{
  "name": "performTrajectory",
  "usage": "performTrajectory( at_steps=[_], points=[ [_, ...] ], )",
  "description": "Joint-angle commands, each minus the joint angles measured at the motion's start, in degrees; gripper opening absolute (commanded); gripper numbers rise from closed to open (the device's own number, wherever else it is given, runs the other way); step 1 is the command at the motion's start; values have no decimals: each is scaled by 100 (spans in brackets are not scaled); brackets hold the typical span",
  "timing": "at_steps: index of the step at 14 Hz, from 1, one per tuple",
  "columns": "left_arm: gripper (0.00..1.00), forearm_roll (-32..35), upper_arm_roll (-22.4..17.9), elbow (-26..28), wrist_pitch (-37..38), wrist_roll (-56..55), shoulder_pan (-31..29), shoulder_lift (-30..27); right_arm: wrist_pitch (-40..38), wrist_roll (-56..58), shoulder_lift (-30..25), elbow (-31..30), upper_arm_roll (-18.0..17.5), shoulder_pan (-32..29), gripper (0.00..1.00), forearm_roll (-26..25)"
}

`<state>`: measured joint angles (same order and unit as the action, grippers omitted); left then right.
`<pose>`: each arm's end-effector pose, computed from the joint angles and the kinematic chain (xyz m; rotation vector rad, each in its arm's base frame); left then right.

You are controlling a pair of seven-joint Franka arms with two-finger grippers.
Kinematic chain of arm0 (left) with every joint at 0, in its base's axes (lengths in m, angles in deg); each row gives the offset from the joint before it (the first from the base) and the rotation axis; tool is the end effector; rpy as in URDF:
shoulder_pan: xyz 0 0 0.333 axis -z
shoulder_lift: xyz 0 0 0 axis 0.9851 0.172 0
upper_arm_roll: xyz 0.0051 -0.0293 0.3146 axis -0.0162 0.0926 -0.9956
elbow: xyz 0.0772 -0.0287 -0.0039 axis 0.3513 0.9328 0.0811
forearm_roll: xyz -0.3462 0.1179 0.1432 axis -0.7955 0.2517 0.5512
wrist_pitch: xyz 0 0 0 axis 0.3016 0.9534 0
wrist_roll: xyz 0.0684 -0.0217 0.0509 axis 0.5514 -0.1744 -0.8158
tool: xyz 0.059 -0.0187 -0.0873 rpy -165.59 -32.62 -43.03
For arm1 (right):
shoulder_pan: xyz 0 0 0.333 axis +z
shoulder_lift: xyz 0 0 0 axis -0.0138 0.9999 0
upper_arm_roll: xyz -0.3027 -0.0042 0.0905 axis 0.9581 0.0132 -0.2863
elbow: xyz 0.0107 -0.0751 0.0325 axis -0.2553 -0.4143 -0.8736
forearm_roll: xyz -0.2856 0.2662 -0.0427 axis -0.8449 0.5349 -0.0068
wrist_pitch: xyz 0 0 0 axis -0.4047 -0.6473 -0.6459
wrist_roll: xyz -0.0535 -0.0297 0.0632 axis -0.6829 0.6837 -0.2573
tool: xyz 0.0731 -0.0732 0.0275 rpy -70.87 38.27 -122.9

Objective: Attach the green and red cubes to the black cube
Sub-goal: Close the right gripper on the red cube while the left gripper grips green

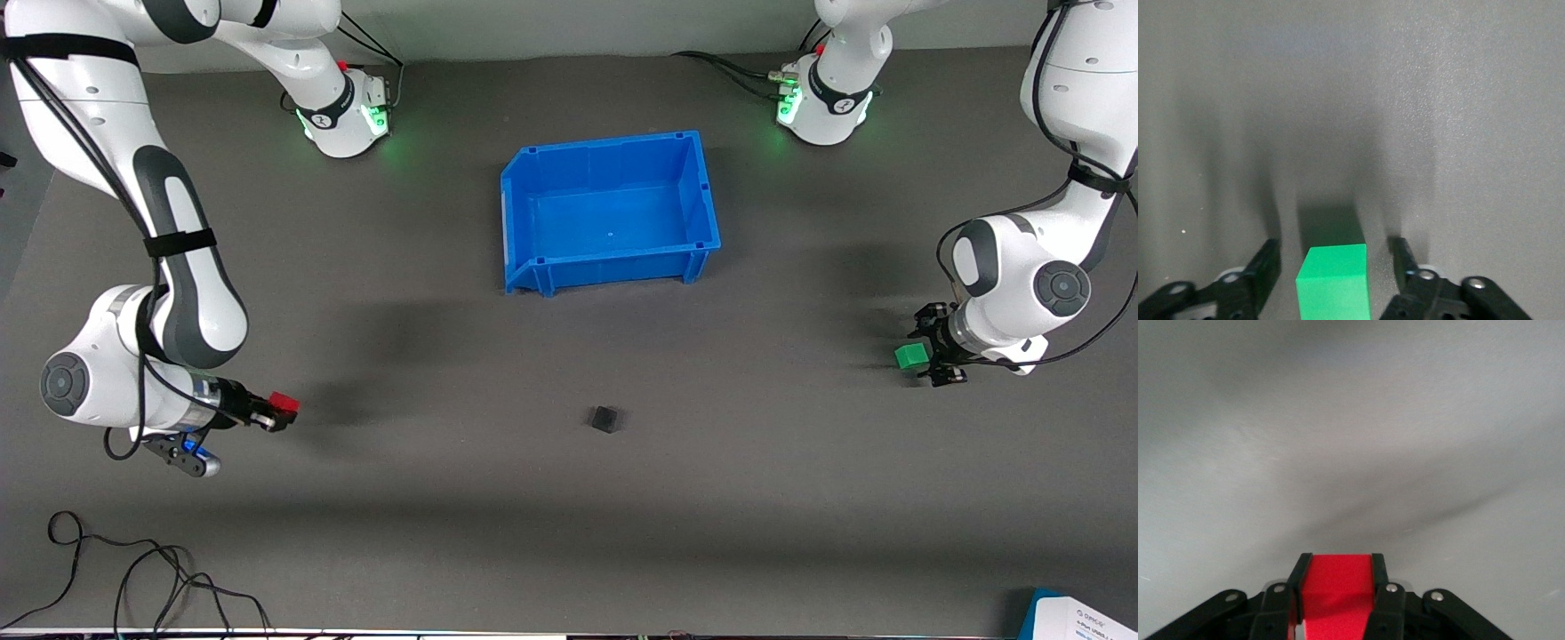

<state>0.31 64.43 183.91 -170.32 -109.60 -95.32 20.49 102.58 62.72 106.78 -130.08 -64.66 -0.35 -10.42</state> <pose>0.5491 0.0972 0.1787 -2.1228 -2.2801 0.0143 0.6792 0.0017 0.2745 -2.9080 0.8189 0.1698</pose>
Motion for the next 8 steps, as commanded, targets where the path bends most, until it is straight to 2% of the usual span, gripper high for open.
performTrajectory(
  at_steps=[1, 4, 8],
  points=[
    [0, 106, -20, 76, -84, -155, 37, -14, -110, -1107, 472, 640, 40, 316, 11, 181],
    [0, 106, -20, 67, -84, -330, 46, -22, -92, -1723, 561, 895, 31, 685, 11, 480],
    [0, 106, -3, 5, 4, -454, 80, -136, -92, -2803, 807, 1178, 23, 1045, 11, 506]
  ],
)
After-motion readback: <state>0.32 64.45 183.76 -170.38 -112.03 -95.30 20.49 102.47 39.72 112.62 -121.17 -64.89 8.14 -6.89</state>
